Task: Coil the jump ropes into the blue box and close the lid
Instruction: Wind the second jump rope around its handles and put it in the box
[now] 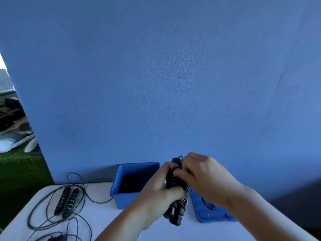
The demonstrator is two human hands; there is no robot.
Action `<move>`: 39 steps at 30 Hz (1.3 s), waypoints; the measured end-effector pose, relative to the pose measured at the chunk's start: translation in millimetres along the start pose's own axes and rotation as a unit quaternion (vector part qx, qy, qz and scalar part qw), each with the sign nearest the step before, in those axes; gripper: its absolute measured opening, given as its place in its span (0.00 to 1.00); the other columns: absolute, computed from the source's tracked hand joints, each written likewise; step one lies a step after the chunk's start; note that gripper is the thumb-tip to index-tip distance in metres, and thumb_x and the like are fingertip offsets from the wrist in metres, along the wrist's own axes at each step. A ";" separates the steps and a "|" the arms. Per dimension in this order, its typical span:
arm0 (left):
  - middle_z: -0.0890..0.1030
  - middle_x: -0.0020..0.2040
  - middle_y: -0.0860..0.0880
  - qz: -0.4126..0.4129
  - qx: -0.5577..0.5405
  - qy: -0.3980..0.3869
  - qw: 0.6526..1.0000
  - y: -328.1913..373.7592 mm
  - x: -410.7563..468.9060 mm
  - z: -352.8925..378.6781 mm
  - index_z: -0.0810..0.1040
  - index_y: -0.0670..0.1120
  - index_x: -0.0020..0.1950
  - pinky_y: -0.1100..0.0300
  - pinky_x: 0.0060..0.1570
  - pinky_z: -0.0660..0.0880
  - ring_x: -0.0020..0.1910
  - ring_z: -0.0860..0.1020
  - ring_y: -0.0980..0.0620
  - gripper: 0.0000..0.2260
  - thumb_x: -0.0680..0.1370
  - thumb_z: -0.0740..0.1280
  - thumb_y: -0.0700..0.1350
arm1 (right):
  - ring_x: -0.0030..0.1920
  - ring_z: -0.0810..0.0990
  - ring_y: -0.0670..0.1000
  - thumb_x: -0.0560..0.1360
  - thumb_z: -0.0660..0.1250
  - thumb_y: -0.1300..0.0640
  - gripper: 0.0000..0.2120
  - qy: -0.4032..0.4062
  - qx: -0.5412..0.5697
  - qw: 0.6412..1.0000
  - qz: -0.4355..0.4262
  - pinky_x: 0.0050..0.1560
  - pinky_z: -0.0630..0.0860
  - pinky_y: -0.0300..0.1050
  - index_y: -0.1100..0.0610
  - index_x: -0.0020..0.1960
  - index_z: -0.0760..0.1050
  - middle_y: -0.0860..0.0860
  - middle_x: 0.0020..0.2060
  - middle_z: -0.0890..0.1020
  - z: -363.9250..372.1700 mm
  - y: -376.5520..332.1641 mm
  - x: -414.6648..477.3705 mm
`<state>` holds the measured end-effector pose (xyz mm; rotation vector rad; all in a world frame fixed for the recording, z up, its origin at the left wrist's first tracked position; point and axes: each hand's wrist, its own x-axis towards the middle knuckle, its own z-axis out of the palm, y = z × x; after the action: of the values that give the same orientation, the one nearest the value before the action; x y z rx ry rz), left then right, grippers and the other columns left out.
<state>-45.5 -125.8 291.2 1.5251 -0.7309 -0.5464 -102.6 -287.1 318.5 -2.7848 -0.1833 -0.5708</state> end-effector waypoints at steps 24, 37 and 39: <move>0.78 0.38 0.37 -0.088 -0.100 0.001 0.991 1.1 -10.2 -11.5 0.73 0.40 0.56 0.63 0.27 0.69 0.36 0.81 0.38 0.11 0.75 0.68 0.34 | 0.42 0.85 0.48 0.74 0.64 0.68 0.15 -0.009 0.342 0.922 0.183 0.50 0.84 0.49 0.51 0.43 0.84 0.49 0.39 0.85 -6.1 9.7 -15.2; 0.79 0.43 0.35 -0.091 -0.186 -0.014 0.978 3.1 -6.5 -20.3 0.74 0.41 0.52 0.51 0.35 0.75 0.40 0.81 0.35 0.08 0.74 0.66 0.35 | 0.47 0.83 0.48 0.68 0.80 0.60 0.12 0.125 0.234 0.961 0.080 0.41 0.81 0.35 0.49 0.47 0.82 0.41 0.45 0.79 8.2 4.9 -26.4; 0.79 0.43 0.35 -0.086 -0.185 -0.015 0.979 2.8 -6.4 -21.5 0.74 0.41 0.53 0.51 0.35 0.76 0.40 0.81 0.35 0.07 0.77 0.63 0.32 | 0.47 0.83 0.48 0.69 0.79 0.59 0.11 0.138 0.228 0.961 0.076 0.43 0.82 0.36 0.51 0.49 0.83 0.42 0.44 0.80 10.9 3.6 -27.6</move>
<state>-34.7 -106.4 295.3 1.2379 -0.4890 -0.7897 -123.2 -288.9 296.9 -2.2248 -0.0315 -0.7600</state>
